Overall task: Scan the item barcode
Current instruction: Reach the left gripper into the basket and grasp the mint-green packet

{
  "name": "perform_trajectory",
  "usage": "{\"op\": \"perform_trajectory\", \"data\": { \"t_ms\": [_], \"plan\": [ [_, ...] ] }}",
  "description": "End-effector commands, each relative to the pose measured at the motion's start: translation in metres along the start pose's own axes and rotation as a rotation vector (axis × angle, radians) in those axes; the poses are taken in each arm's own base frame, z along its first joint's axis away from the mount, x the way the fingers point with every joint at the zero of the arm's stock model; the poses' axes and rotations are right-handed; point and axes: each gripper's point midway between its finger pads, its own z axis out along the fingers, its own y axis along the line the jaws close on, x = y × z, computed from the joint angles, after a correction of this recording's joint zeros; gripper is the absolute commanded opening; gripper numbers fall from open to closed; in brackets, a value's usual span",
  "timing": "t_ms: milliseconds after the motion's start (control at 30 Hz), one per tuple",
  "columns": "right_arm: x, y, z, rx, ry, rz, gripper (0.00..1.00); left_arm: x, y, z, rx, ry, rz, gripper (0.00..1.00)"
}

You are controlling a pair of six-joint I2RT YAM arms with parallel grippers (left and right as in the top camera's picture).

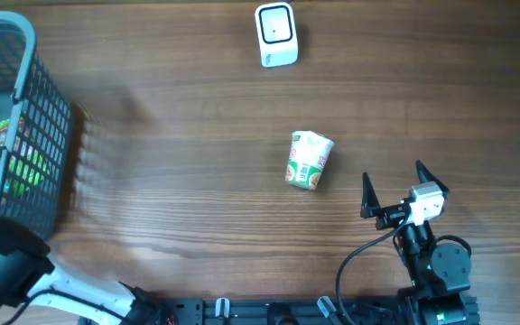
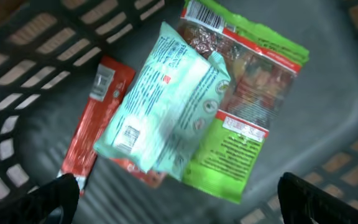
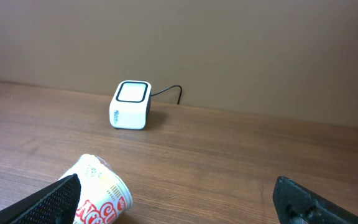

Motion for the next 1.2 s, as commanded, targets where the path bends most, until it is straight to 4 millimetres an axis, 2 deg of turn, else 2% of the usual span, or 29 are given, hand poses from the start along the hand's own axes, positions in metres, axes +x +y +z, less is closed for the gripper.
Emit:
{"op": "perform_trajectory", "data": {
  "t_ms": [0, 133, 367, 467, 600, 700, 800, 833, 867, 900, 1000, 1100, 1167],
  "plan": [
    [-0.001, 0.000, 0.000, 0.000, -0.007, -0.001, 1.00, 0.008, 0.006, 0.038, -0.010, 0.074, 0.119, 1.00],
    [-0.001, 0.000, 0.000, 0.000, -0.007, -0.002, 1.00, 0.012, 0.009, 0.068, -0.008, 0.122, 0.167, 1.00],
    [-0.001, 0.000, 0.000, 0.000, -0.007, -0.002, 1.00, 0.010, 0.033, 0.080, -0.021, 0.119, 0.118, 1.00],
    [-0.001, 0.000, 0.000, 0.000, -0.007, -0.002, 0.99, 0.017, 0.032, 0.092, -0.006, 0.151, 0.111, 1.00],
    [-0.001, 0.000, 0.000, 0.000, -0.007, -0.001, 1.00, 0.039, 0.023, 0.116, 0.056, 0.227, 0.101, 1.00],
    [-0.001, 0.000, 0.000, 0.000, -0.007, -0.002, 1.00, 0.046, 0.023, 0.122, 0.055, 0.243, 0.074, 1.00],
    [-0.001, 0.000, 0.000, 0.000, -0.007, -0.001, 1.00, 0.044, 0.019, 0.122, 0.073, 0.233, 0.045, 0.87],
    [-0.001, 0.000, 0.000, 0.000, -0.007, -0.002, 1.00, 0.042, 0.015, 0.122, 0.095, 0.225, 0.043, 0.77],
    [-0.001, 0.000, 0.000, 0.000, -0.007, -0.002, 1.00, 0.039, 0.015, 0.119, 0.094, 0.217, 0.044, 0.69],
    [-0.001, 0.000, 0.000, 0.000, -0.007, -0.002, 1.00, 0.033, 0.015, 0.112, 0.094, 0.201, 0.044, 0.67],
    [-0.001, 0.000, 0.000, 0.000, -0.007, -0.002, 1.00, 0.001, 0.012, 0.073, 0.093, 0.092, 0.003, 0.64],
    [-0.001, 0.000, 0.000, 0.000, -0.007, -0.002, 1.00, -0.033, 0.006, 0.012, 0.107, -0.074, -0.009, 0.64],
    [-0.001, 0.000, 0.000, 0.000, -0.007, -0.002, 1.00, -0.053, 0.000, -0.038, 0.130, -0.203, -0.040, 0.65]
  ]
}}
